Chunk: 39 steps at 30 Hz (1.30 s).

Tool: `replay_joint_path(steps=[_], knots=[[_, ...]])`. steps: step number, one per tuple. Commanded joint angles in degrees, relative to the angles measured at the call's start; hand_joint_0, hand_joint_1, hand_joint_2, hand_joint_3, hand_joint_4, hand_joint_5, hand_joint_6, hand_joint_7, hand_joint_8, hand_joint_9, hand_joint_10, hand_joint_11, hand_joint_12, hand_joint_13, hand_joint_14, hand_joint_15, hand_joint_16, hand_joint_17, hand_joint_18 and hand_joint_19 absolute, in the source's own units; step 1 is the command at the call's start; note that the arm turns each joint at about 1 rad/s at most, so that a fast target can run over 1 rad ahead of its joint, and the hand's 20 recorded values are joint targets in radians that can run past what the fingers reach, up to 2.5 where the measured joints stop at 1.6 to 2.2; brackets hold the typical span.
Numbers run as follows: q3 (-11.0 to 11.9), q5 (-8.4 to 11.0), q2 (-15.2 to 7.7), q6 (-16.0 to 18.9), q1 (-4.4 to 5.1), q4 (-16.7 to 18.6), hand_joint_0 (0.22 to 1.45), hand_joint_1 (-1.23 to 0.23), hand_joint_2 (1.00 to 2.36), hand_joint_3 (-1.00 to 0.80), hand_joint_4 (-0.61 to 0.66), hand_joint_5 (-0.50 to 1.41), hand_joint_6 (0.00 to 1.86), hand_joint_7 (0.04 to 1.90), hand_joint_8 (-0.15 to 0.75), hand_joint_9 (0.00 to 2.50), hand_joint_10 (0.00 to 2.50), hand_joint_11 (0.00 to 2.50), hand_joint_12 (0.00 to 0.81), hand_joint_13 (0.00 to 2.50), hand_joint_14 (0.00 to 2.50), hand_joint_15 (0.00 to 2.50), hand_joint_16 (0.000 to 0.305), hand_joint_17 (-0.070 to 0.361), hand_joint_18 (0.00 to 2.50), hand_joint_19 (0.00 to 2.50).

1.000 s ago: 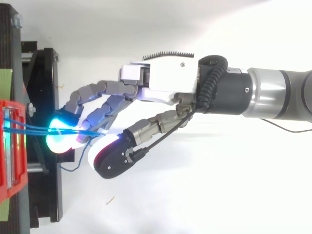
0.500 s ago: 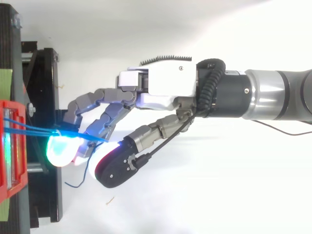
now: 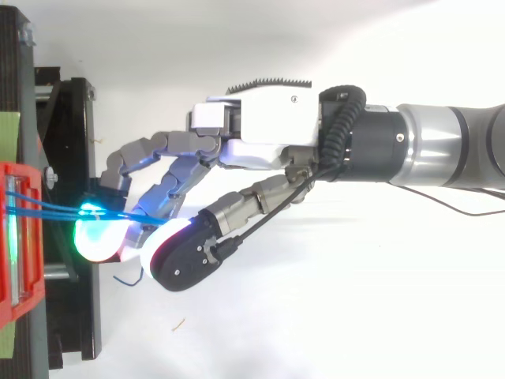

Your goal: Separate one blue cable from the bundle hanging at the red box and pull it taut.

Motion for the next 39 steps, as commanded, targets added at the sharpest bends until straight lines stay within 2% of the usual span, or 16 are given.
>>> replay_joint_path(steps=[1,4,10,25,39], knots=[[0.07,0.0,-0.01,0.0,-0.44,0.7,0.61,-0.63,1.0,-0.45,0.27,-0.16,0.5,0.94,0.309,0.86,0.01,0.49,0.355,0.83,0.02,0.41,0.043,0.097,0.76,0.56],[0.07,-0.44,-0.01,0.0,-0.97,1.14,0.61,-0.64,1.0,-0.44,0.27,-0.16,0.5,0.96,0.309,0.86,0.01,0.49,0.354,0.83,0.02,0.41,0.043,0.097,0.76,0.56],[0.07,-1.58,-0.01,0.0,-1.32,1.23,0.62,-0.64,1.0,-0.43,0.27,-0.16,0.5,0.99,0.31,0.86,0.01,0.49,0.353,0.84,0.01,0.42,0.043,0.097,0.76,0.57],[0.07,-1.58,-0.01,0.0,-0.88,2.37,0.64,-0.63,1.01,-0.41,0.25,-0.14,0.5,1.06,0.31,0.88,0.01,0.52,0.354,0.86,0.01,0.44,0.043,0.097,0.78,0.58],[0.07,-2.02,-0.01,0.0,-1.23,3.07,0.66,-0.56,1.01,-0.39,0.26,-0.14,0.5,1.08,0.314,0.9,0.01,0.52,0.354,0.87,0.01,0.44,0.043,0.098,0.78,0.59]])
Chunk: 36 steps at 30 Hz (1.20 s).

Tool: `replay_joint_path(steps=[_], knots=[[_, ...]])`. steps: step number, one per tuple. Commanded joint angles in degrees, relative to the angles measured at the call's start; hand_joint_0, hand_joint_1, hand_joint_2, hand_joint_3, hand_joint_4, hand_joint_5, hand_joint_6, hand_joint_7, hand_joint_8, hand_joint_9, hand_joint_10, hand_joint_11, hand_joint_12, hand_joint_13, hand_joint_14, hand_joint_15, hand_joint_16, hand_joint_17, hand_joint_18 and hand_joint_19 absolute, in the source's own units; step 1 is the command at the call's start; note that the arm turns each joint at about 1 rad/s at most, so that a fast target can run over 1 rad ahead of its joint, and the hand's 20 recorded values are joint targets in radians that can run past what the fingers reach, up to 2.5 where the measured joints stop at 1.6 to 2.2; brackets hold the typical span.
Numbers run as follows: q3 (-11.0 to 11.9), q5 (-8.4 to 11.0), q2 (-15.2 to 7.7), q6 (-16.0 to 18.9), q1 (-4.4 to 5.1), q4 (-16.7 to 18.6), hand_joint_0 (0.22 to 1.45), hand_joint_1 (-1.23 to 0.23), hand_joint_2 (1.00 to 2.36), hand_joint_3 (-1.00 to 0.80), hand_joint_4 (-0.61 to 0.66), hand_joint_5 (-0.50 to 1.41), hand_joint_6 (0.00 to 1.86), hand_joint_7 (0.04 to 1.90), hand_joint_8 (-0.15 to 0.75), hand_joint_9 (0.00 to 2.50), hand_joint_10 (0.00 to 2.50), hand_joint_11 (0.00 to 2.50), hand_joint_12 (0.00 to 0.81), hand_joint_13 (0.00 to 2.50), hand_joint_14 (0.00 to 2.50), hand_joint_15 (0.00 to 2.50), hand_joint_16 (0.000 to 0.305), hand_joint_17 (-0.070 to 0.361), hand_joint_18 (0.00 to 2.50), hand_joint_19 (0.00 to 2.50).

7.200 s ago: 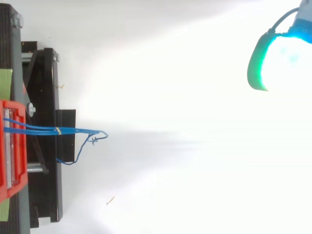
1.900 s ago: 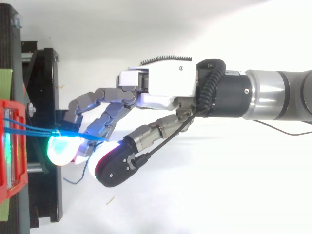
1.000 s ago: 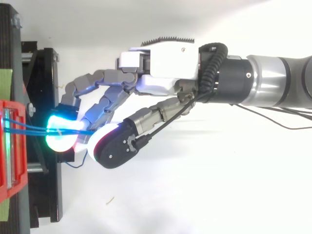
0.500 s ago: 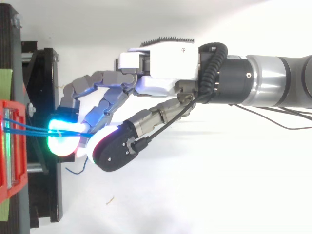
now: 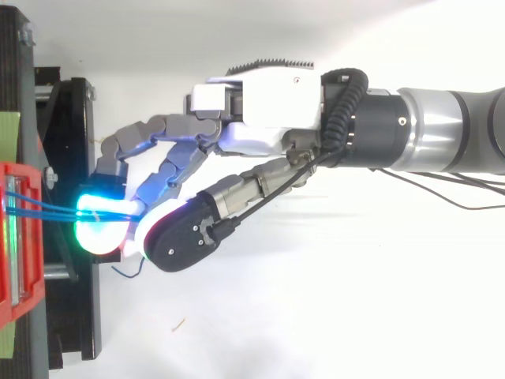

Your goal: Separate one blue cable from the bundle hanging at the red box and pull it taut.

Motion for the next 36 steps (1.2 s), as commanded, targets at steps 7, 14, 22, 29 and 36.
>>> replay_joint_path(steps=[7,14,22,29,36], knots=[[0.54,-0.16,0.08,-0.09,-0.08,0.85,0.66,-0.56,1.01,-0.37,0.24,-0.13,0.5,1.12,0.315,0.9,0.01,0.52,0.356,0.88,0.01,0.45,0.044,0.098,0.78,0.59],[0.63,-0.24,0.08,-0.09,-0.08,0.94,0.66,-0.56,1.01,-0.38,0.21,-0.12,0.5,1.19,0.319,0.91,0.01,0.53,0.356,0.88,0.01,0.45,0.044,0.099,0.79,0.6],[0.8,-0.24,0.08,-0.17,0.1,1.03,0.64,-0.53,1.01,-0.42,0.22,-0.11,0.5,1.24,0.326,0.92,0.01,0.53,0.355,0.89,0.02,0.45,0.044,0.099,0.8,0.61],[1.07,-0.68,0.08,-0.7,-0.08,1.03,0.62,-0.5,1.0,-0.45,0.22,-0.1,0.5,1.27,0.329,0.93,0.01,0.52,0.358,0.9,0.02,0.46,0.045,0.1,0.81,0.62],[1.07,-0.68,0.08,-2.46,-0.08,0.94,0.6,-0.52,1.0,-0.46,0.22,-0.09,0.5,1.33,0.335,0.96,0.01,0.53,0.36,0.92,0.02,0.46,0.044,0.099,0.82,0.62]])
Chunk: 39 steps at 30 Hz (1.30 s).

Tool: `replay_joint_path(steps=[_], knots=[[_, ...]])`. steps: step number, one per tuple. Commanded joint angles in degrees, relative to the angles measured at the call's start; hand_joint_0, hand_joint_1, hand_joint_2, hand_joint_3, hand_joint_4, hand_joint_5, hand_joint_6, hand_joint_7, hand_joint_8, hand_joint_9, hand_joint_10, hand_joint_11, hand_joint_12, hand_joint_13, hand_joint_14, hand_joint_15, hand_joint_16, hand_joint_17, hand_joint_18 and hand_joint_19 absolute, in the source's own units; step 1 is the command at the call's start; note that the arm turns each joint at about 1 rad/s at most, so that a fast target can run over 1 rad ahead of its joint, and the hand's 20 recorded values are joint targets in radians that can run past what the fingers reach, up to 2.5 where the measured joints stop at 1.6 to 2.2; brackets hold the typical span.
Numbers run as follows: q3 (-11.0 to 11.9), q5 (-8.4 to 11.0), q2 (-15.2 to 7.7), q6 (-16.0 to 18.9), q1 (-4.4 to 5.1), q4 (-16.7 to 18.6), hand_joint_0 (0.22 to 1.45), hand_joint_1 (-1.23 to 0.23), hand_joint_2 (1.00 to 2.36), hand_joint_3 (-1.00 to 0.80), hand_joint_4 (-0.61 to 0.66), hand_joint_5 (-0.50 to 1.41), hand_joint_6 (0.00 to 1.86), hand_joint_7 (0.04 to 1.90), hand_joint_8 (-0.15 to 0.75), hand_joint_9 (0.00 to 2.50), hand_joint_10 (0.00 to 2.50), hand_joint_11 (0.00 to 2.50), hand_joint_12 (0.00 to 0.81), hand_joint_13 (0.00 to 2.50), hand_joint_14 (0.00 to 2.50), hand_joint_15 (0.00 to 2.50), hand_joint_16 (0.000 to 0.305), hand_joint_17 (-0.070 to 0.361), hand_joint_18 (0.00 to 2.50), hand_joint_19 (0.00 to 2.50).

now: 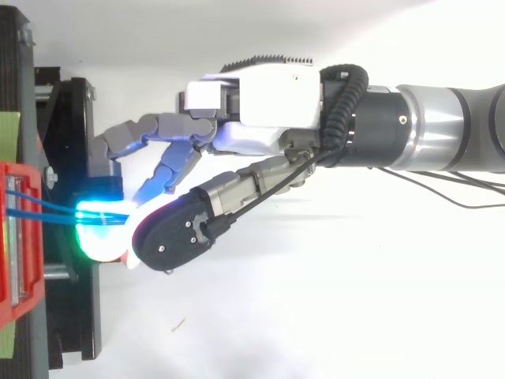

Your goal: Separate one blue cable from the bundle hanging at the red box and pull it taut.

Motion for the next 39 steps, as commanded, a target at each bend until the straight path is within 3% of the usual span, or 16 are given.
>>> replay_joint_path(steps=[1,16,22,27,32,39], knots=[[-0.06,0.01,0.01,-1.42,0.08,0.09,0.61,-0.52,1.0,-0.45,0.21,-0.08,0.5,1.35,0.332,0.96,0.01,0.53,0.362,0.92,0.02,0.46,0.044,0.099,0.83,0.61],[0.03,0.01,0.01,-4.4,0.17,0.0,0.69,-0.66,1.01,-0.19,0.22,-0.1,0.52,1.32,0.336,0.99,0.01,0.55,0.36,0.95,0.02,0.47,0.045,0.102,0.87,0.6],[0.03,0.01,0.01,-3.88,0.08,-0.27,0.65,-0.68,1.01,-0.26,0.21,-0.12,0.57,1.25,0.331,0.97,0.02,0.58,0.359,0.95,0.02,0.49,0.045,0.101,0.87,0.63],[0.03,0.01,0.01,-3.88,0.08,-0.27,0.61,-0.46,1.0,-0.47,0.21,-0.11,0.55,1.28,0.33,1.0,0.01,0.58,0.352,0.96,0.02,0.49,0.044,0.1,0.87,0.64],[0.03,0.01,0.01,-3.79,0.08,-0.27,0.61,-0.4,1.0,-0.49,0.2,-0.09,0.51,1.34,0.335,1.03,0.01,0.58,0.355,0.98,0.02,0.5,0.045,0.1,0.87,0.66],[0.03,0.27,0.01,-3.52,-0.01,-0.27,0.61,-0.44,1.0,-0.47,0.2,-0.09,0.5,1.34,0.34,1.04,0.01,0.59,0.362,0.98,0.02,0.49,0.045,0.101,0.88,0.65]])
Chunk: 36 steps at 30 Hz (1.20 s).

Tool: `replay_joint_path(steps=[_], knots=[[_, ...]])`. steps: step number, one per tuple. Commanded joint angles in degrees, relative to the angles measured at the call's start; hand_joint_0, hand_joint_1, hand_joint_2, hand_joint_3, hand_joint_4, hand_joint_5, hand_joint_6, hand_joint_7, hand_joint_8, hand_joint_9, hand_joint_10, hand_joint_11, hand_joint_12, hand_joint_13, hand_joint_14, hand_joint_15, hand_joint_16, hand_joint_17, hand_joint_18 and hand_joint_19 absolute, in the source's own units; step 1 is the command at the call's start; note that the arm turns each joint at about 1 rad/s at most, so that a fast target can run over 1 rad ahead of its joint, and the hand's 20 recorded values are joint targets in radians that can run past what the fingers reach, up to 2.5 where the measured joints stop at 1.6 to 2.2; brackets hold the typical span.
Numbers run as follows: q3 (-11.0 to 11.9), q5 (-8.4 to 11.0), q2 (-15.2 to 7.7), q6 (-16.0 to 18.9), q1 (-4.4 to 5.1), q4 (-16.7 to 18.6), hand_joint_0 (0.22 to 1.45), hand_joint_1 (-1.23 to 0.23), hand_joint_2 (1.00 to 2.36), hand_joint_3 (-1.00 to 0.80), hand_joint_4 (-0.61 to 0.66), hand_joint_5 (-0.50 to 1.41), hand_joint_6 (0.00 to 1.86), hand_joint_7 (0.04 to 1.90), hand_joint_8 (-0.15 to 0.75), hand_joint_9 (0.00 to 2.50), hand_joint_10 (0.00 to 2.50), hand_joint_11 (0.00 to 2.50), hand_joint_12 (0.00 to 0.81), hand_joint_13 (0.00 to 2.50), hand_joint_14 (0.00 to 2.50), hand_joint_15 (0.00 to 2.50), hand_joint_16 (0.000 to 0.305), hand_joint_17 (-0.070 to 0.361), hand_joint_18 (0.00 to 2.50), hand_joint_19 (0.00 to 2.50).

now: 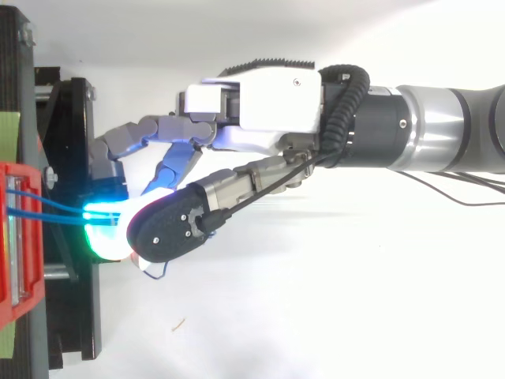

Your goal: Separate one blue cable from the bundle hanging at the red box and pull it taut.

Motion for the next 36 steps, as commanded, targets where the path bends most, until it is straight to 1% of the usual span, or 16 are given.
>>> replay_joint_path(steps=[1,6,8,12,16,22,28,30,31,34,36], knots=[[0.0,0.24,-0.01,0.52,-0.13,-0.1,0.61,-0.44,1.0,-0.48,0.2,-0.09,0.5,1.34,0.337,1.04,0.02,0.59,0.362,0.98,0.02,0.5,0.045,0.1,0.88,0.65],[0.0,0.33,-0.01,1.23,-0.13,-0.71,0.6,-0.45,1.0,-0.48,0.21,-0.09,0.5,1.3,0.336,1.03,0.01,0.58,0.362,0.98,0.02,0.49,0.045,0.101,0.88,0.64],[0.0,0.33,-0.01,1.49,-0.13,-1.07,0.6,-0.46,1.0,-0.48,0.22,-0.1,0.5,1.24,0.339,1.03,0.02,0.58,0.363,0.99,0.02,0.52,0.045,0.101,0.88,0.66],[-0.09,0.77,-0.1,1.75,-0.13,-1.33,0.6,-0.47,1.0,-0.49,0.23,-0.11,0.5,1.2,0.339,1.03,0.02,0.58,0.366,1.02,0.02,0.56,0.045,0.101,0.9,0.66],[0.0,0.77,-0.1,2.02,-0.13,-1.68,0.59,-0.49,1.0,-0.48,0.23,-0.11,0.5,1.19,0.338,1.03,0.01,0.58,0.367,1.02,0.02,0.55,0.045,0.102,0.9,0.65],[-0.09,0.77,-0.1,2.28,-0.13,-2.3,0.59,-0.49,1.0,-0.48,0.24,-0.12,0.5,1.18,0.338,1.03,0.02,0.58,0.362,1.02,0.02,0.56,0.045,0.101,0.9,0.66],[-0.09,0.77,-0.1,3.25,-0.39,-3.0,0.59,-0.49,1.0,-0.48,0.24,-0.12,0.5,1.18,0.338,1.03,0.01,0.58,0.364,1.03,0.02,0.57,0.045,0.101,0.91,0.66],[-0.09,0.77,-0.1,3.25,-0.57,-3.0,0.59,-0.49,1.0,-0.48,0.24,-0.12,0.5,1.18,0.338,1.02,0.02,0.58,0.356,1.05,0.02,0.61,0.045,0.102,0.91,0.67],[-0.09,0.77,-0.1,3.25,-0.74,-2.91,0.59,-0.49,1.0,-0.48,0.24,-0.12,0.5,1.18,0.335,1.02,0.01,0.59,0.361,1.1,0.02,0.67,0.045,0.101,0.91,0.7],[-0.09,0.77,-0.1,3.51,-0.92,-2.65,0.59,-0.48,1.0,-0.48,0.24,-0.12,0.5,1.17,0.337,1.03,0.01,0.59,0.364,1.16,0.02,0.76,0.045,0.102,0.93,0.72],[-0.09,0.77,-0.72,3.51,-1.09,-2.56,0.59,-0.48,1.0,-0.48,0.24,-0.12,0.5,1.17,0.335,1.02,0.01,0.58,0.365,1.17,0.02,0.76,0.045,0.102,0.94,0.72]])
